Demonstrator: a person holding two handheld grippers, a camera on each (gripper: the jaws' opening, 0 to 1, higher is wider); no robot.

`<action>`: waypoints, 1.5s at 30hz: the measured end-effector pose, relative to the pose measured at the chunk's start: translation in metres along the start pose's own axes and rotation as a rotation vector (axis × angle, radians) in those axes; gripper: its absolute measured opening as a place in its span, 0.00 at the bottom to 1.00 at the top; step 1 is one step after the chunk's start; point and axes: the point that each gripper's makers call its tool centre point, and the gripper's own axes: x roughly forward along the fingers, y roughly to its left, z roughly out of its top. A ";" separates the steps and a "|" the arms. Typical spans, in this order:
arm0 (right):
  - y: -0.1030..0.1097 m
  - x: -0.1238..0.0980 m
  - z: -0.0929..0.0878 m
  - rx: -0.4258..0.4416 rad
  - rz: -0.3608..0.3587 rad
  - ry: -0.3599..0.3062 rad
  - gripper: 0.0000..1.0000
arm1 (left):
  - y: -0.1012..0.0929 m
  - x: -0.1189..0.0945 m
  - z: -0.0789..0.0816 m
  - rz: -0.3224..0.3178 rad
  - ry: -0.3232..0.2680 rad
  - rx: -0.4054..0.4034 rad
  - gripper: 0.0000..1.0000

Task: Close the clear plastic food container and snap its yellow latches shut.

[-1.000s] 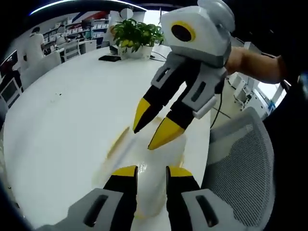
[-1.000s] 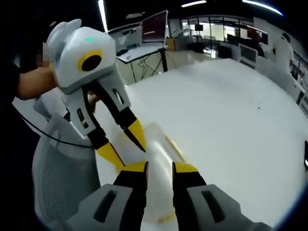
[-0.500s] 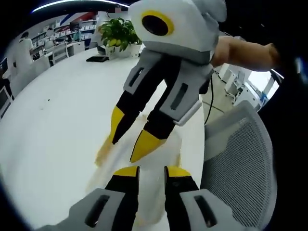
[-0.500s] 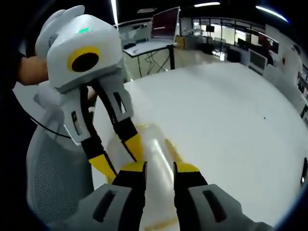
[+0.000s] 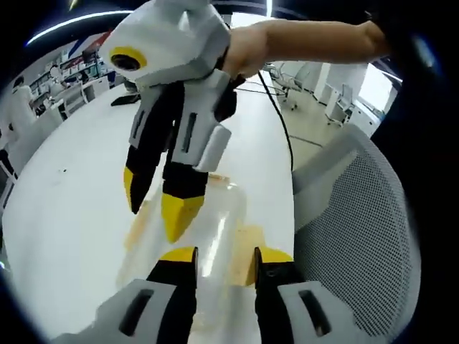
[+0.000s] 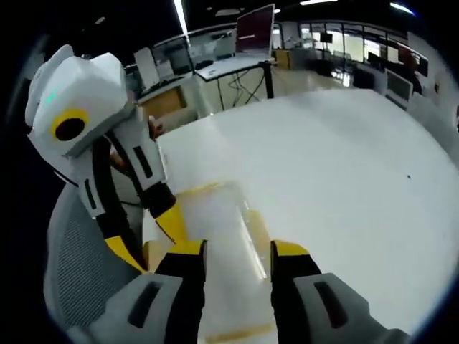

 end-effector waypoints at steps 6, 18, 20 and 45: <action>-0.004 0.003 -0.007 -0.056 0.022 0.069 0.34 | -0.003 0.004 -0.004 0.027 -0.005 0.044 0.26; -0.005 0.012 -0.010 -0.073 0.094 0.135 0.37 | 0.001 0.007 -0.005 0.091 -0.037 0.222 0.27; -0.004 0.015 -0.009 -0.060 0.110 0.140 0.37 | 0.002 0.008 -0.005 0.102 -0.041 0.241 0.28; -0.001 0.021 -0.013 -0.036 0.223 0.272 0.37 | 0.008 0.011 -0.005 0.147 -0.071 0.311 0.27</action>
